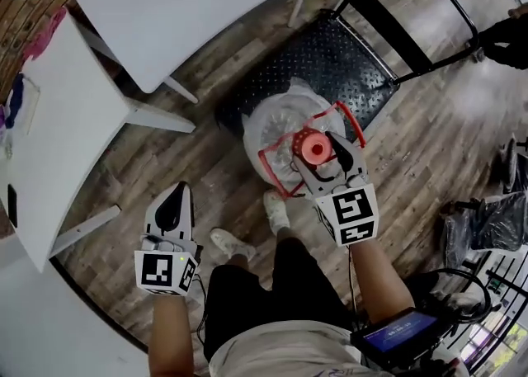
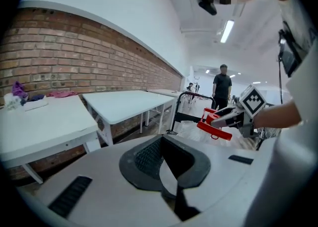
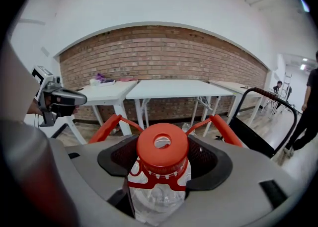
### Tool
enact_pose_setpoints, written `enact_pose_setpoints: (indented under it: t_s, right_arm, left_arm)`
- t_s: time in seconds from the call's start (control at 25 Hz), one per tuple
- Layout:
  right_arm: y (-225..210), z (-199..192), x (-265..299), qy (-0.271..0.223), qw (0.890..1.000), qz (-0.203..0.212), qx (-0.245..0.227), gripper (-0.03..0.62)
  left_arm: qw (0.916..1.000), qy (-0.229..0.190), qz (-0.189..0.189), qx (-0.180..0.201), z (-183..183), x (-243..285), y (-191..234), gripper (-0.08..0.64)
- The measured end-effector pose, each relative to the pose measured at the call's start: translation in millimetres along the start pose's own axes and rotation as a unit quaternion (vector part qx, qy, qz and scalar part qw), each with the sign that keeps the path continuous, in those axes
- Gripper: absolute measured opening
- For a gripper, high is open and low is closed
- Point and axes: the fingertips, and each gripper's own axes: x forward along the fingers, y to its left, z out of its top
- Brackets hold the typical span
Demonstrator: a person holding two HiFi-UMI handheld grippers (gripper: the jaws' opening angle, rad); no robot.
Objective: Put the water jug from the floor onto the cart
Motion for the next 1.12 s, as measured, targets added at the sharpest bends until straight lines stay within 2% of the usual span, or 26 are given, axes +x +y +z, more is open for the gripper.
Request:
enact_pose_setpoints:
  t_s: [0.24, 0.52, 0.8, 1.12]
  right_arm:
    - [-78, -42, -4, 0.02, 0.999, -0.044, 0.021, 0.308]
    - [-122, -109, 9, 0.063, 0.994, -0.07, 0.047, 0.308]
    - [-136, -147, 15, 0.08, 0.991, -0.074, 0.08, 0.308]
    - [-127, -155, 20, 0.081, 0.991, -0.068, 0.078, 0.308]
  left_arm:
    - [0.9994, 0.011, -0.029, 0.017, 11, 34, -44, 0.002]
    - [0.9985, 0.032, -0.037, 0.025, 7, 45, -63, 0.002]
    - [0.9983, 0.047, -0.03, 0.018, -1, 50, -71, 0.002]
    - [0.9982, 0.049, -0.031, 0.015, -4, 50, -79, 0.0]
